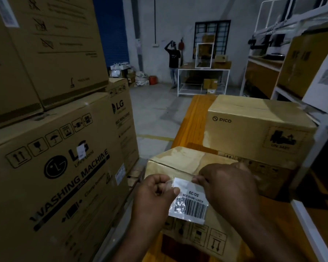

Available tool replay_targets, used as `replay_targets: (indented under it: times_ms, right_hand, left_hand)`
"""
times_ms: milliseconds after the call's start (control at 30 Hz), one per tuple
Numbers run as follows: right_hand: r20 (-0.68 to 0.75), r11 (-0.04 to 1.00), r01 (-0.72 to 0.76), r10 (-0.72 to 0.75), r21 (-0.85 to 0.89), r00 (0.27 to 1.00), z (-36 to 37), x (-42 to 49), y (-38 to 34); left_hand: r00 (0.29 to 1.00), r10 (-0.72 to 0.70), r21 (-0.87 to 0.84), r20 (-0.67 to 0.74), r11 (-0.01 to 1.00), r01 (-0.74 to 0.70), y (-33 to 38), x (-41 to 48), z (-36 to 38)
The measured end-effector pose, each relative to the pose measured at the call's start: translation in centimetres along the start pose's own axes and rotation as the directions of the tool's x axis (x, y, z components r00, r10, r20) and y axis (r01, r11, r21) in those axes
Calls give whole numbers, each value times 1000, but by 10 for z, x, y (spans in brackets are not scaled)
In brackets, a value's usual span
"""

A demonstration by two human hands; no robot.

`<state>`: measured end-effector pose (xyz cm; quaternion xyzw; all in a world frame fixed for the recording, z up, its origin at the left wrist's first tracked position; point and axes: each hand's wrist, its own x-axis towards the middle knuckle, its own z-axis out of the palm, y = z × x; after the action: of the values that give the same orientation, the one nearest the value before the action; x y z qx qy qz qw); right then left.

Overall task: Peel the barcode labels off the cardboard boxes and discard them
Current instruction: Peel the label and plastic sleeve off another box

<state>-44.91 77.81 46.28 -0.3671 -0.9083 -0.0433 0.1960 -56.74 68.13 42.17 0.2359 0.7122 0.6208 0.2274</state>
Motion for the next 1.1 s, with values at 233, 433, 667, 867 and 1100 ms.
replay_targets:
  times_ms: [233, 433, 667, 867, 1100]
  right_hand:
    - [-41, 991, 24, -19, 133, 999, -21, 9, 25]
    - [-32, 970, 64, -59, 236, 998, -22, 25, 51]
    - [12, 921, 104, -117, 376, 993, -19, 48, 78]
    - [29, 907, 118, -141, 404, 990, -22, 78, 93]
    - [-294, 865, 154, -8, 477, 956, -2, 68, 74]
  left_hand:
    - [987, 124, -28, 104, 992, -122, 27, -14, 2]
    - [965, 206, 36, 161, 976, -214, 34, -10, 12]
    - [869, 440, 464, 226, 736, -493, 45, 16, 27]
    - [746, 373, 571, 551, 483, -664, 85, 66, 30]
    - [747, 382, 268, 544, 765, -586, 85, 97, 36]
